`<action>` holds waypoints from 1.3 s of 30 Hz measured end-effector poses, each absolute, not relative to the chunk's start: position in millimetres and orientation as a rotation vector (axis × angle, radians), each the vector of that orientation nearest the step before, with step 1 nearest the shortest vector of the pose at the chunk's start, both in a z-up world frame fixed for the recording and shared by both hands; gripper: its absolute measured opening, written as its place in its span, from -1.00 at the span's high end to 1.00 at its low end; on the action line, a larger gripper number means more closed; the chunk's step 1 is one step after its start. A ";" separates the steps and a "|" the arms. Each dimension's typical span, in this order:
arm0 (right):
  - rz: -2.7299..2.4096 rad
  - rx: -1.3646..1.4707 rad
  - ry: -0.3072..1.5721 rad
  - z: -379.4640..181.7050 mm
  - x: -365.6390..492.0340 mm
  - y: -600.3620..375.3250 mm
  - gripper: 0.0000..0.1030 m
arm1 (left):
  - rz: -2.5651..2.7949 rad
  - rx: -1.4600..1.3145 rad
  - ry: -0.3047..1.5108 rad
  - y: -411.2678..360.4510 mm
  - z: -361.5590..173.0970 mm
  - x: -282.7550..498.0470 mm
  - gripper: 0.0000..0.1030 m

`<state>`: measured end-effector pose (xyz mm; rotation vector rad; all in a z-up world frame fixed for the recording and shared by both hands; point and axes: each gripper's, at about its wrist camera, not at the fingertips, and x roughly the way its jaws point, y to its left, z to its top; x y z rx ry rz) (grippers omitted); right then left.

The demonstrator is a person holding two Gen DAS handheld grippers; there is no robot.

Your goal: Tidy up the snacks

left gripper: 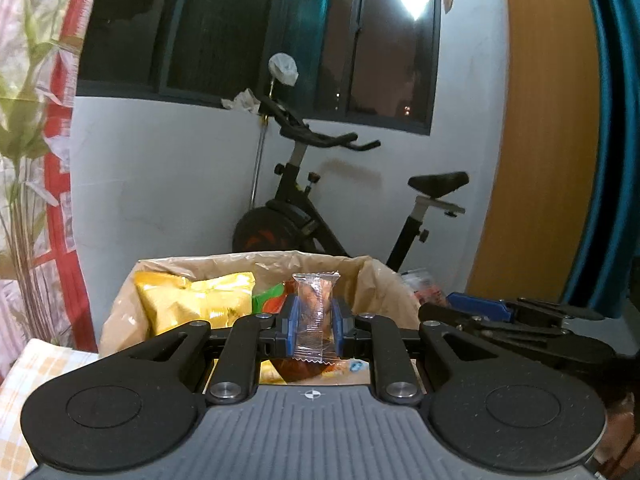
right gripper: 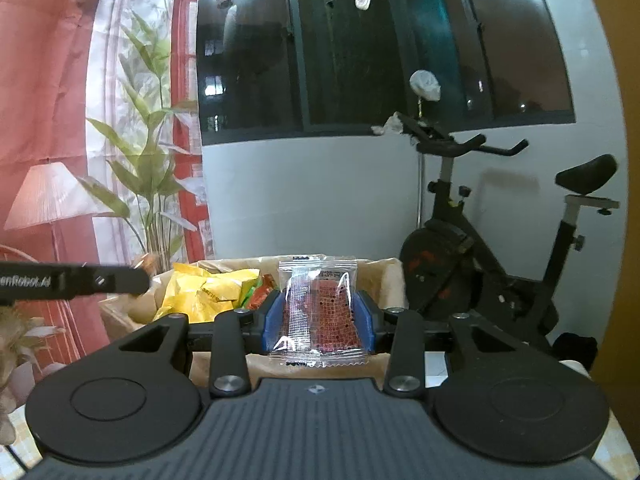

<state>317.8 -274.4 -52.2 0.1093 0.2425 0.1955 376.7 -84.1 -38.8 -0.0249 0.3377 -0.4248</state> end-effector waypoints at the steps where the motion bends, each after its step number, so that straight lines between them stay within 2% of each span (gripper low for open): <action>1: 0.196 0.112 0.255 -52.9 324.9 -272.7 0.20 | -0.423 -0.033 0.346 -84.9 -41.2 383.8 0.64; 8: 0.225 0.125 0.309 -61.9 351.0 -270.2 0.18 | -0.438 -0.048 0.391 -90.6 -55.8 412.4 0.63; 10: 0.231 0.126 0.325 -65.1 356.1 -270.7 0.10 | -0.446 -0.038 0.399 -94.4 -58.8 414.7 0.57; 12: 0.236 0.130 0.330 -66.2 359.3 -271.4 0.07 | -0.445 -0.028 0.403 -96.2 -58.8 420.9 0.20; 13: 0.238 0.129 0.333 -66.7 359.4 -271.8 0.01 | -0.442 -0.029 0.400 -96.3 -58.8 420.4 -0.11; 14: 0.239 0.129 0.335 -66.7 358.9 -272.1 -0.04 | -0.441 -0.036 0.392 -95.0 -58.7 418.6 -0.25; 17: 0.229 0.121 0.334 -64.2 355.2 -271.6 -0.38 | -0.429 -0.043 0.391 -89.6 -57.1 413.4 -0.39; 18: 0.226 0.117 0.331 -63.1 352.8 -270.8 -0.44 | -0.422 -0.043 0.392 -86.7 -54.9 410.9 -0.43; 20: 0.225 0.109 0.327 -59.5 346.8 -269.3 -0.53 | -0.403 -0.041 0.391 -80.7 -50.4 403.5 -0.67; 22: 0.225 0.110 0.318 -54.8 340.0 -267.4 -0.67 | -0.380 -0.037 0.381 -72.7 -44.0 395.6 -0.80; 25: 0.211 0.123 0.296 -45.0 326.0 -265.4 -0.88 | -0.336 -0.014 0.367 -63.8 -30.3 376.8 -0.84; 28: 0.178 0.139 0.293 -33.7 310.6 -263.2 -0.99 | -0.286 0.007 0.361 -57.5 -15.0 361.1 -0.87; 39: 0.095 0.172 0.324 3.1 252.3 -251.3 -1.00 | -0.206 0.035 0.339 -30.7 23.6 292.9 -0.92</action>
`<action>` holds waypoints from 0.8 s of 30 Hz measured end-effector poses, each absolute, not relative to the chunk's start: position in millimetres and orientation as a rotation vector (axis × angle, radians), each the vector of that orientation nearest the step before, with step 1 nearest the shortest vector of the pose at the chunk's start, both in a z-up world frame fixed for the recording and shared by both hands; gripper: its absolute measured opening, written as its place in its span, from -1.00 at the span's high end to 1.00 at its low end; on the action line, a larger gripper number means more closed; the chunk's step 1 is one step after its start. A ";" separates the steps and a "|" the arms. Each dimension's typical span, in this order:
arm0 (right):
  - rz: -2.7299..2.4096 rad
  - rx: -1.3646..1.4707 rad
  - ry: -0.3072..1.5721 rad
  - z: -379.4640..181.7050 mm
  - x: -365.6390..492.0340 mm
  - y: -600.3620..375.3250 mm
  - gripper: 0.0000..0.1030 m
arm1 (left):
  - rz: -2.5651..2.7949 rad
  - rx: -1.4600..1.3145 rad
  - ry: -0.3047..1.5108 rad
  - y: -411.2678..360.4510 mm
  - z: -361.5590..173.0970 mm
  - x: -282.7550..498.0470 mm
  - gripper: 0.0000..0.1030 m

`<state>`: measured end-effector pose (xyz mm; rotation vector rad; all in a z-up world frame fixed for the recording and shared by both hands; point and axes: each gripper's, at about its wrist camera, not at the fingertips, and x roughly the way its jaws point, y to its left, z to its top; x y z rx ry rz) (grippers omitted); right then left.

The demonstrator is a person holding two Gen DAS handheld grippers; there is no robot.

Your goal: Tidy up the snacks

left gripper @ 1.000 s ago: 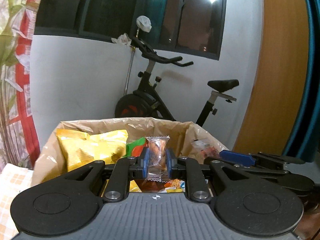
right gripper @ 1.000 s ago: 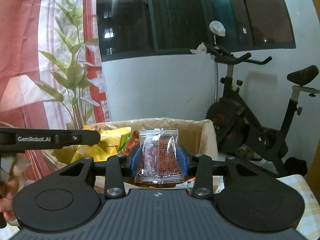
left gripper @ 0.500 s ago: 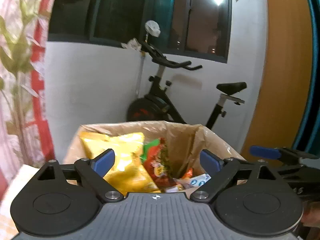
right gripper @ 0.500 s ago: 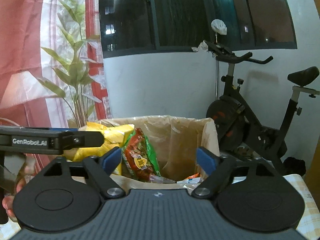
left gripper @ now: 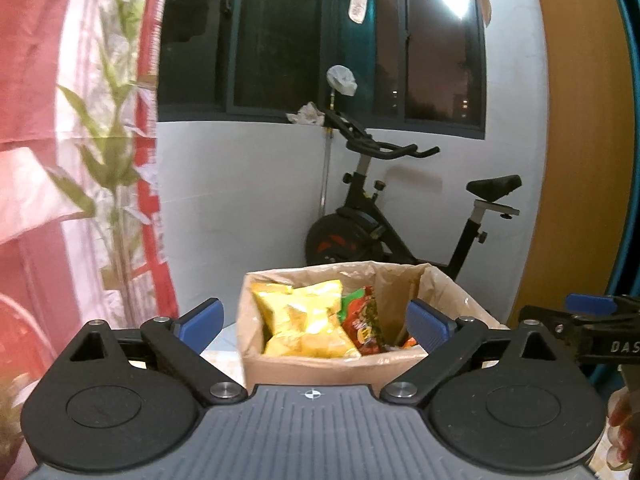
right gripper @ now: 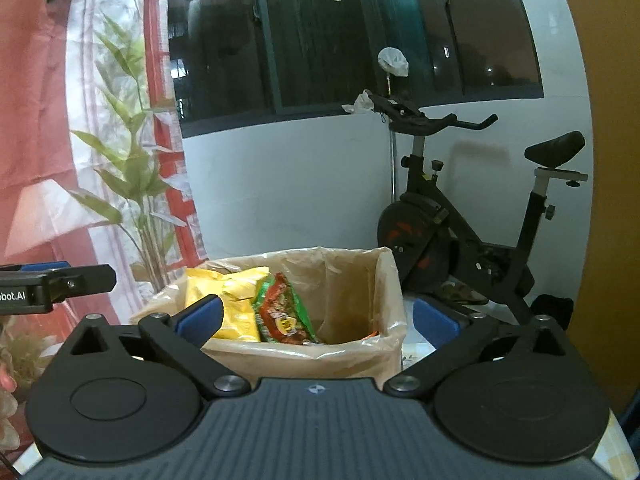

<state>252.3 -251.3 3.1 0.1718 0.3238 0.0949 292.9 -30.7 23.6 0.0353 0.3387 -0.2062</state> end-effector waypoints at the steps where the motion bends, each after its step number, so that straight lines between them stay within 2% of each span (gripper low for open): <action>1: 0.096 0.172 0.323 5.8 246.7 -249.8 -1.00 | -0.195 0.038 0.340 -29.2 26.0 287.5 -0.92; 14: 0.135 0.151 0.304 27.1 193.1 -226.6 -1.00 | -0.138 -0.010 0.317 -6.8 38.2 219.9 -0.92; 24: 0.132 0.139 0.302 27.0 181.2 -221.7 -1.00 | -0.111 -0.010 0.322 -4.0 38.1 207.8 -0.92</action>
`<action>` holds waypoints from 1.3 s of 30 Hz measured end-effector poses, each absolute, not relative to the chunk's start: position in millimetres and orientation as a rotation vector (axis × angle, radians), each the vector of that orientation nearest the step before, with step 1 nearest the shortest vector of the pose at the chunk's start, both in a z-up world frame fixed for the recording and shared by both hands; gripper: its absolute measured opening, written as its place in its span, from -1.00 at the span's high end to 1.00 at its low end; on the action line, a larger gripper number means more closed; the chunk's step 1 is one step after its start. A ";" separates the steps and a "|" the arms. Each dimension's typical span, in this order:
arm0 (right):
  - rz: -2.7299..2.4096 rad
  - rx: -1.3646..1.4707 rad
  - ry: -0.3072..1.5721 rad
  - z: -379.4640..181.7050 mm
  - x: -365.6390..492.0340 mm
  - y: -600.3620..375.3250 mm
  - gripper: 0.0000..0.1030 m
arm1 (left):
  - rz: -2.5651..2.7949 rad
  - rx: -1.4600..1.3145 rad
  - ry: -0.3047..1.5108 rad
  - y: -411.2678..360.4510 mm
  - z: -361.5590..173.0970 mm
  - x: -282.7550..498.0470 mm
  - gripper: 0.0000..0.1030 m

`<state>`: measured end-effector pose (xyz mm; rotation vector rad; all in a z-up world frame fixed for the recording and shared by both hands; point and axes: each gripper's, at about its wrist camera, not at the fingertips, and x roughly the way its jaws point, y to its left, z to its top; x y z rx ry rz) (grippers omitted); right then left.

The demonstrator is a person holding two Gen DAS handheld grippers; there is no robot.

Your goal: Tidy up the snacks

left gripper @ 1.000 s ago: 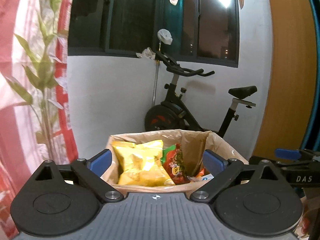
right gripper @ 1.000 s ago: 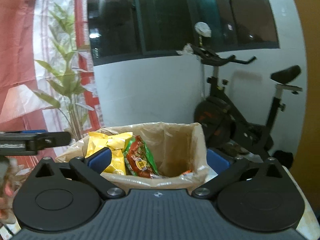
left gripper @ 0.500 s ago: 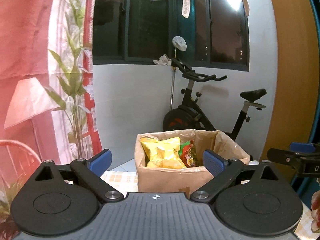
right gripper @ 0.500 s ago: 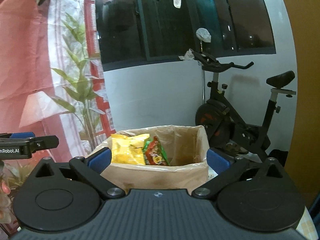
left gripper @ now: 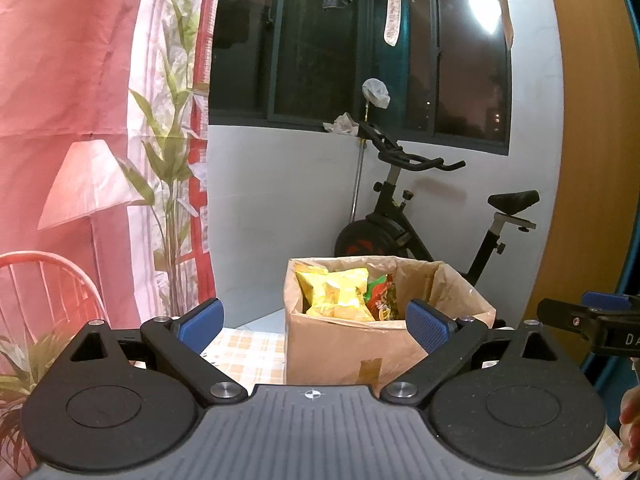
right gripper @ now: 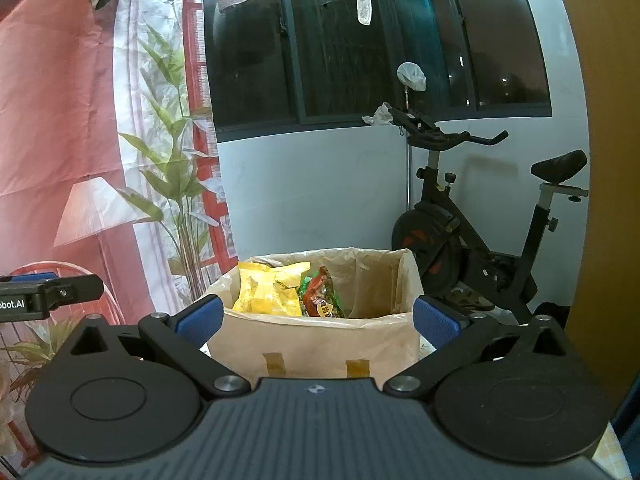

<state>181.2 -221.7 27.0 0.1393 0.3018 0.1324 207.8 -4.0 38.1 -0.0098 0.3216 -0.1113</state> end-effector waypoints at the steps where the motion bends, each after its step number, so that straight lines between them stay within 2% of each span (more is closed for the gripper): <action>1: 0.133 0.139 0.300 26.8 179.8 -221.8 -1.00 | -0.109 -0.010 0.322 -3.8 38.3 207.8 -0.92; 39: 0.118 0.137 0.312 21.6 172.8 -233.3 -1.00 | -0.088 -0.020 0.307 -4.2 40.8 201.8 -0.92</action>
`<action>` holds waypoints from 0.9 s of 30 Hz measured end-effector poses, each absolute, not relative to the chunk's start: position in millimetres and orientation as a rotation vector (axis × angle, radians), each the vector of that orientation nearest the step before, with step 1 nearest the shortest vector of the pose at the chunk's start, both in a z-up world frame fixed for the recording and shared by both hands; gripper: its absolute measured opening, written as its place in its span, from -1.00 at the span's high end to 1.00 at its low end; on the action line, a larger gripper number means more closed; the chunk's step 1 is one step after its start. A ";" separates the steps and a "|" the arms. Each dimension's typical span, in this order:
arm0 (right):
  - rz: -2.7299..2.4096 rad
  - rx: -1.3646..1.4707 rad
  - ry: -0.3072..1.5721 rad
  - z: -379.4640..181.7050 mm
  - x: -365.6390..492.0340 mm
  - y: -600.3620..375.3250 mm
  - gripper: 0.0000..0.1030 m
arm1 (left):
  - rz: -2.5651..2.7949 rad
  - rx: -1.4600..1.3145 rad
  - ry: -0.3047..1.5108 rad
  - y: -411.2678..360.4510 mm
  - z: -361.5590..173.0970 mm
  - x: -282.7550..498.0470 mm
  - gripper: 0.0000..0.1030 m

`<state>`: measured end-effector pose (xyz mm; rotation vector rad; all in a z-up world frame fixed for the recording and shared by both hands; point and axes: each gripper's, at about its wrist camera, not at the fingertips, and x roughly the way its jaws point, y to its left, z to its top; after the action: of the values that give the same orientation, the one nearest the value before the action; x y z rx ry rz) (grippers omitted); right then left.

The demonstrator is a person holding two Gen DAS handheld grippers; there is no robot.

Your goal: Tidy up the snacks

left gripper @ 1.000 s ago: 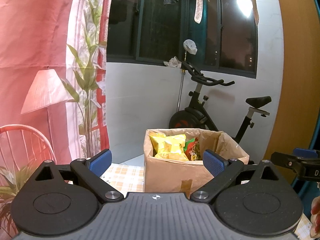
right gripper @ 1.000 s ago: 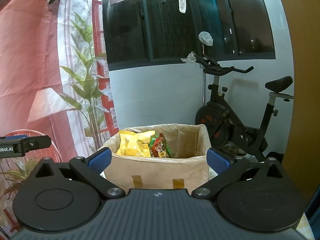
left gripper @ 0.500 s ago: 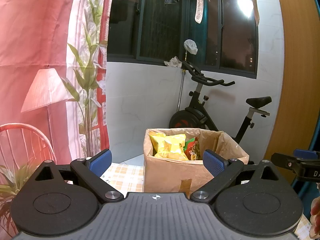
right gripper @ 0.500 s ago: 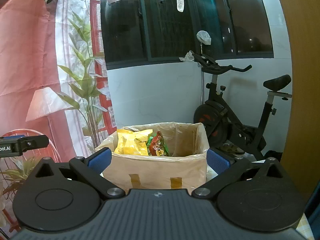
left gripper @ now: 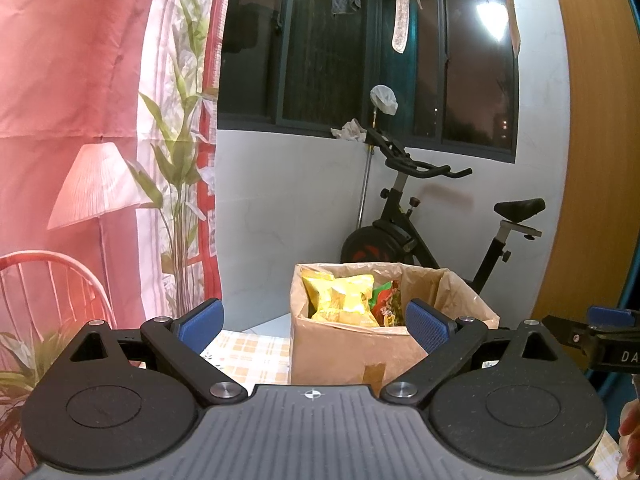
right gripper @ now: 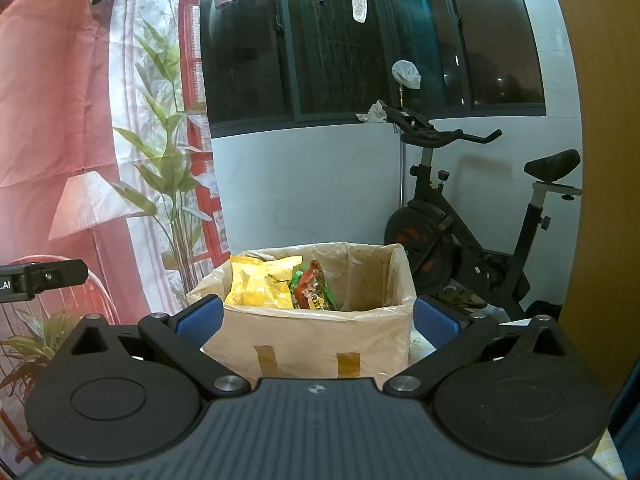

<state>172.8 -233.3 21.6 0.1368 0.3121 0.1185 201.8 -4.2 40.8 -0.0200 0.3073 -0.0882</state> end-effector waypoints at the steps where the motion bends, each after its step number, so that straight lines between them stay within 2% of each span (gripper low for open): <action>1: 0.119 0.137 0.312 21.3 172.6 -234.2 -1.00 | -0.088 -0.020 0.308 -4.2 40.8 201.8 -0.92; 27: 0.114 0.124 0.321 16.1 173.9 -232.6 -1.00 | -0.095 -0.027 0.308 -5.0 39.9 202.2 -0.92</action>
<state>173.9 -232.6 16.1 0.1244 0.3208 0.1141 202.2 -5.0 39.9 -0.0273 0.3076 -0.0948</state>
